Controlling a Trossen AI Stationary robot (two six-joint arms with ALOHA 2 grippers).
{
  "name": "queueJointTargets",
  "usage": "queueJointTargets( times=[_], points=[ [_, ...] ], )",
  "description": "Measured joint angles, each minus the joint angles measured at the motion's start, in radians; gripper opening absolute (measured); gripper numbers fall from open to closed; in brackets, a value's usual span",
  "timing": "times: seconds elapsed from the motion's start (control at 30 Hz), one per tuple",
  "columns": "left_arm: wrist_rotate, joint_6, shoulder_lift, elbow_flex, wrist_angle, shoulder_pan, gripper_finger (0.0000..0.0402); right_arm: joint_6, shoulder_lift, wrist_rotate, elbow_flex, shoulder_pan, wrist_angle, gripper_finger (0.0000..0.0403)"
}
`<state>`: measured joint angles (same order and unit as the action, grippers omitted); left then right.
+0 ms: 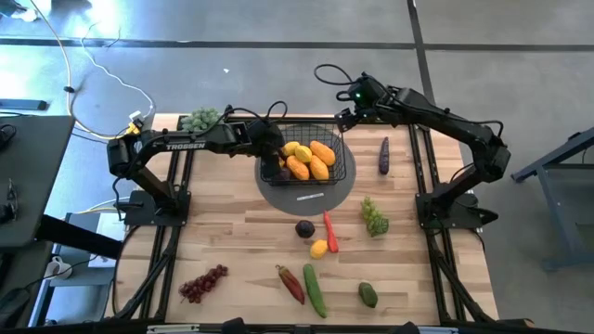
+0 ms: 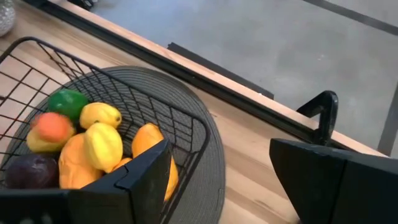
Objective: Build produce basket
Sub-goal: Put the orange into the black wire basket, then put the lemon into the black wire basket
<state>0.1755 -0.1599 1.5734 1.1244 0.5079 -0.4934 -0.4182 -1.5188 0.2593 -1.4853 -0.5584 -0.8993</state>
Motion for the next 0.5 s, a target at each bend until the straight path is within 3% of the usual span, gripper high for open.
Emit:
queueJointTargets(
  times=[0.23, 0.5],
  points=[
    [0.049, 0.003, 0.000, 0.000, 0.000, 0.000, 0.0233, -0.002, 0.000, -0.017, 0.000, 0.018, 0.000, 0.0255],
    [0.052, 0.040, -0.047, 0.000, 0.016, 0.003, 0.0233, -0.010, 0.000, -0.121, 0.000, 0.040, 0.001, 0.0255]
  ],
)
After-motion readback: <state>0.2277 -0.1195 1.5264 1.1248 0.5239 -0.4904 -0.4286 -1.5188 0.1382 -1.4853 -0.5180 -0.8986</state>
